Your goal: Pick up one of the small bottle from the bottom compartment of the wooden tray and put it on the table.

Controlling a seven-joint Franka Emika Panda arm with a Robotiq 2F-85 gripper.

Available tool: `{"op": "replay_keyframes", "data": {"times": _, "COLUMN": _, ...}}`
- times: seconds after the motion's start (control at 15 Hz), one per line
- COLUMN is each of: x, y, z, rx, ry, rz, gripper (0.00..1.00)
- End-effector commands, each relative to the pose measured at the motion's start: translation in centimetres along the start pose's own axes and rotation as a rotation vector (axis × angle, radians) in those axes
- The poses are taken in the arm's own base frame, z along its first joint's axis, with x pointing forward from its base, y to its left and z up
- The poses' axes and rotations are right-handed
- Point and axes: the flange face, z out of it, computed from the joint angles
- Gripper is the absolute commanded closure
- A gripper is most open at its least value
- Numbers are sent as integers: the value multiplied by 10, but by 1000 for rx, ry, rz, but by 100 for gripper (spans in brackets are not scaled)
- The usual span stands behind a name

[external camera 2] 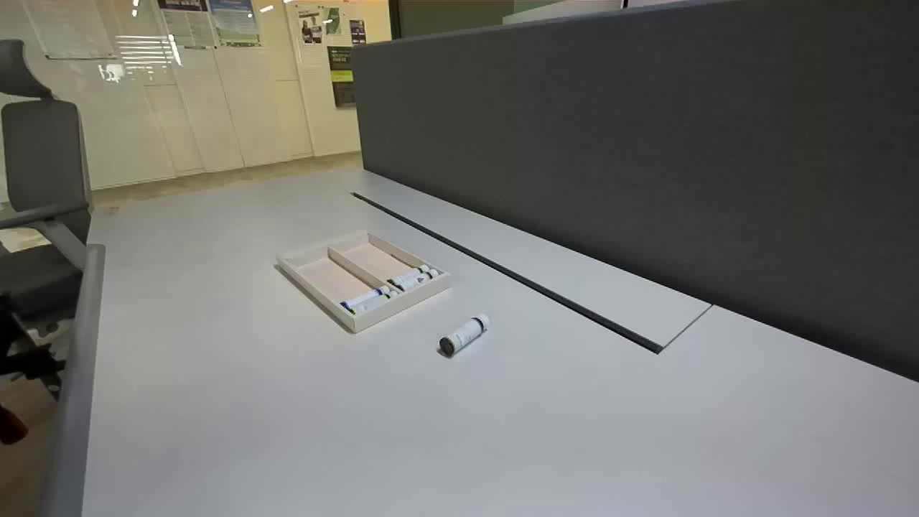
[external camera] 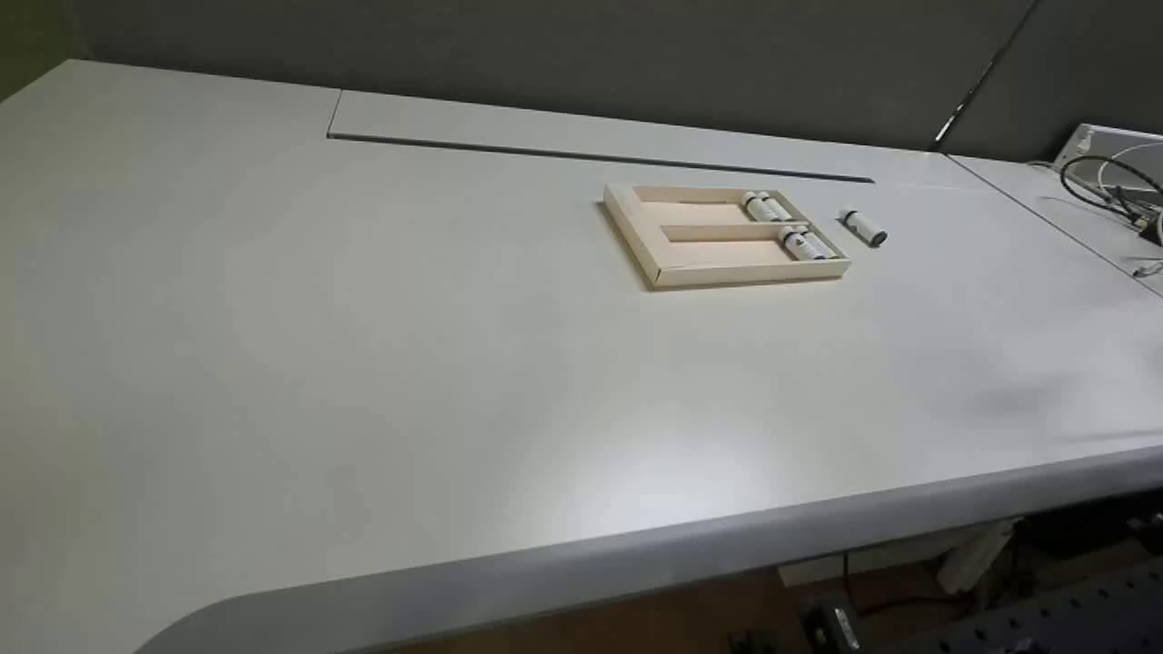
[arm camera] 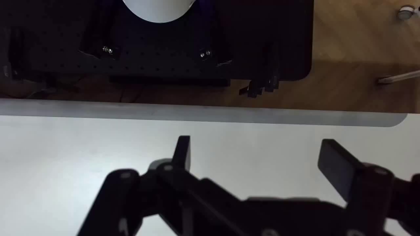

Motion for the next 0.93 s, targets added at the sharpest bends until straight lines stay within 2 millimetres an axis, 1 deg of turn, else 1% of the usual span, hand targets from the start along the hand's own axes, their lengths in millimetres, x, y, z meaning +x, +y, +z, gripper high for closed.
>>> {"op": "replay_keyframes", "data": {"times": 0.0, "x": 0, "y": 0, "z": 0, "rx": 0, "ry": 0, "rz": 0, "gripper": 0}}
{"op": "replay_keyframes", "data": {"times": 0.6, "x": 0, "y": 0, "z": 0, "rx": 0, "ry": 0, "rz": 0, "gripper": 0}}
{"op": "replay_keyframes", "data": {"times": 0.67, "x": 5, "y": 3, "z": -4, "rx": -4, "ry": 25, "rz": -8, "gripper": 0}}
{"op": "replay_keyframes", "data": {"times": 0.87, "x": 37, "y": 20, "z": -16, "rx": -14, "ry": 115, "rz": 3, "gripper": 0}}
